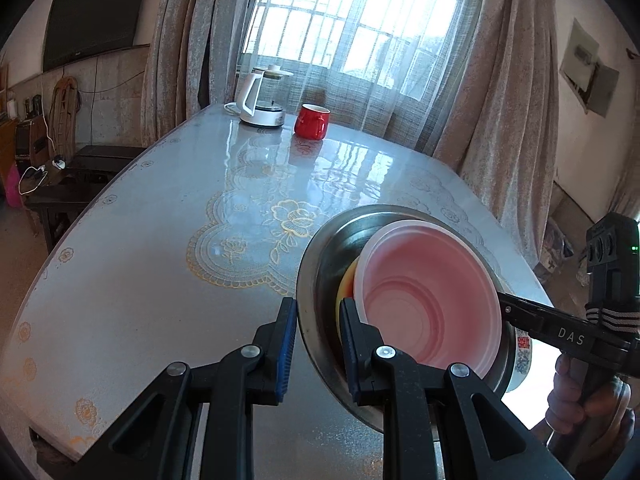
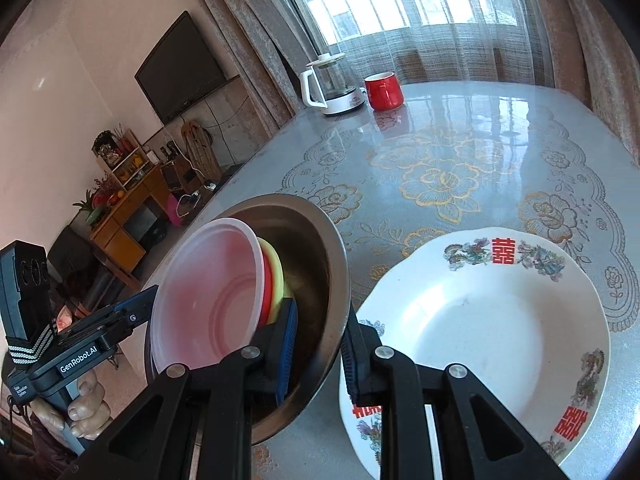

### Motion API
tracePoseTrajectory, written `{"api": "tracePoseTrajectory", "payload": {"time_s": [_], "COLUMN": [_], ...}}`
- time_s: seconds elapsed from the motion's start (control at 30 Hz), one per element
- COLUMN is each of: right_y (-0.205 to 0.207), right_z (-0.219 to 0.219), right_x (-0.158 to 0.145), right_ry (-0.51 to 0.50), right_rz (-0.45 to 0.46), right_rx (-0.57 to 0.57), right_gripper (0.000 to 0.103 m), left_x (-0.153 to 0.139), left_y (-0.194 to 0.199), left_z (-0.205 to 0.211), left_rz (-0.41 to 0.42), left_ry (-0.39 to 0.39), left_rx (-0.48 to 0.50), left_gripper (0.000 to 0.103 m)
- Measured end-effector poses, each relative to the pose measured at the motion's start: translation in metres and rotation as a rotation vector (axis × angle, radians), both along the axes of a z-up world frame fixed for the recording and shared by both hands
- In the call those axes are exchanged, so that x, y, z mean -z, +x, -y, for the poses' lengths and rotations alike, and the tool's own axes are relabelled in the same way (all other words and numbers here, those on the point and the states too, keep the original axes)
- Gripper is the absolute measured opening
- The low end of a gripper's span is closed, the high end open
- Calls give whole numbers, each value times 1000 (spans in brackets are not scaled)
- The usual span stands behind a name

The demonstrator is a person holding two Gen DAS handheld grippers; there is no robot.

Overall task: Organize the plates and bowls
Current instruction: 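Lift the steel bowl with nested bowls and carry it over the plate stack, then lower the steel bowl onto the plate stack with the right gripper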

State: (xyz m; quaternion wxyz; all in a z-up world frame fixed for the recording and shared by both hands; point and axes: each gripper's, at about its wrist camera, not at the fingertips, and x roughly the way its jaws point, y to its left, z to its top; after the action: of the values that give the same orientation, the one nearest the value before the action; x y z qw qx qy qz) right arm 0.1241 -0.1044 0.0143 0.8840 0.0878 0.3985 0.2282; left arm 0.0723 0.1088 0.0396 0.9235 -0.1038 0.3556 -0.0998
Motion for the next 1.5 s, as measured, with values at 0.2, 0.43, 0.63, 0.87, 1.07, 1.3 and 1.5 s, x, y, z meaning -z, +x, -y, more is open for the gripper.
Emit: {"api": "tracePoseTrajectory", "payload": {"time_s": [0.2, 0.43, 0.63, 0.87, 1.07, 1.3, 1.5], "right_y": [-9, -16, -19, -15, -15, -17, -17], "right_z": [43, 90, 120, 129, 133, 138, 139], "right_x": [-8, -4, 7, 20, 31, 32, 33], "right_ry": [10, 8, -2, -25, -43, -47, -29], "right_rz": [22, 13, -12, -39, -63, -58, -62], "right_rx": [95, 205, 273, 293, 318, 334, 331], "right_gripper": [22, 22, 22, 22, 22, 22, 22], "left_x": [-10, -9, 1, 16, 23, 27, 27], "left_y": [14, 30, 42, 49, 48, 46, 44], "left_z": [40, 91, 120, 133, 141, 147, 143], "left_rz": [10, -8, -36, -81, -99, -99, -110], "left_ry": [-9, 11, 32, 51, 61, 82, 57], "left_rx": [80, 163, 200, 207, 224, 230, 230], "left_gripper": [21, 21, 21, 21, 22, 22, 22]}}
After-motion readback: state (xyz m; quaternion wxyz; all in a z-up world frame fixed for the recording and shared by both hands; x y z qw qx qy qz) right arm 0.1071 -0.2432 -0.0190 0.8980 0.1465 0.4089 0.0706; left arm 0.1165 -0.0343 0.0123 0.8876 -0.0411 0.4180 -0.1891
